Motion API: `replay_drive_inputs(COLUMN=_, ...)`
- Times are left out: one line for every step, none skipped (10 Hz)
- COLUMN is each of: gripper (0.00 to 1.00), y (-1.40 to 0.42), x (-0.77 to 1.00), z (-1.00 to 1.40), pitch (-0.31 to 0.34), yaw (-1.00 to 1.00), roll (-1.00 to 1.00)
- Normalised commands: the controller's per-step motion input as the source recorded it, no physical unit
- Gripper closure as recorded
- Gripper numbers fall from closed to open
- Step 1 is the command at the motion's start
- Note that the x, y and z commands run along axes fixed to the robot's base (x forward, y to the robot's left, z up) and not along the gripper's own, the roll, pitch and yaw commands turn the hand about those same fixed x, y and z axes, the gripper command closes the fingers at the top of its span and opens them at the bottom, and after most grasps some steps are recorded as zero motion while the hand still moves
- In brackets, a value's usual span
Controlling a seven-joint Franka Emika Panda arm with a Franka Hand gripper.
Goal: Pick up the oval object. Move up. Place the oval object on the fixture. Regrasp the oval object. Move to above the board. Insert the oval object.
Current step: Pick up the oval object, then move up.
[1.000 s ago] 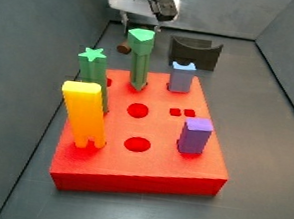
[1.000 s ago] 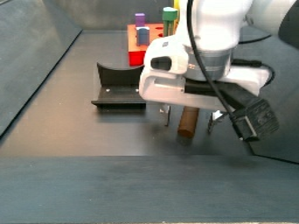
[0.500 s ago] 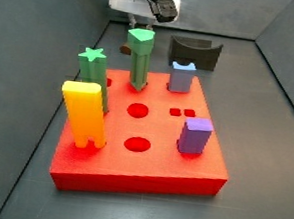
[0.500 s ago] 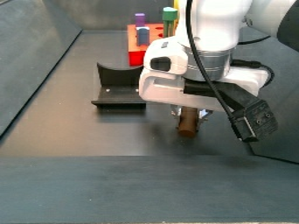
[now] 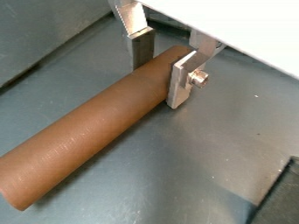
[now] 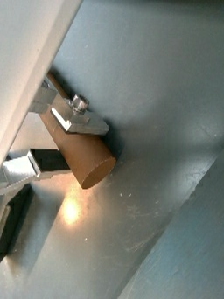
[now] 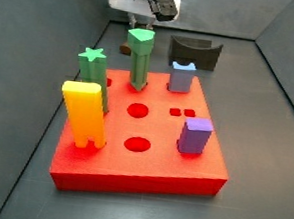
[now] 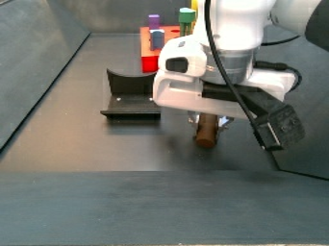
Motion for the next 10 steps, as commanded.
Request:
replay_drive_inputs(gripper=1.00, y=0.00, x=0.00, z=0.00, pitch=0.000, yaw=0.00, roll=0.00)
replay_drive_inputs(gripper=1.00, y=0.00, x=0.00, z=0.00, pitch=0.000, yaw=0.00, roll=0.00)
replay_drive_inputs(gripper=1.00, y=0.00, x=0.00, z=0.00, pitch=0.000, yaw=0.00, roll=0.00)
replay_drive_inputs(gripper=1.00, y=0.00, x=0.00, z=0.00, pitch=0.000, yaw=0.00, roll=0.00)
replay_drive_inputs(gripper=1.00, y=0.00, x=0.00, z=0.83, pitch=0.000, yaw=0.00, roll=0.00)
replay_drive_inputs(gripper=1.00, y=-0.11, x=0.03, z=0.82, pitch=-0.002, yaw=0.01, roll=-0.03)
replay_drive_inputs(gripper=1.00, y=-0.09, x=0.00, z=0.69, pitch=0.021, yaw=0.01, roll=-0.02)
replay_drive_inputs(gripper=1.00, y=-0.05, x=0.00, z=0.56, pitch=0.031, yaw=0.02, roll=-0.01)
replay_drive_inputs(gripper=1.00, y=-0.03, x=-0.01, z=0.41, pitch=0.043, yaw=0.02, roll=0.00)
replay_drive_inputs(gripper=1.00, y=-0.02, x=-0.01, z=0.25, pitch=0.048, yaw=0.02, roll=0.02)
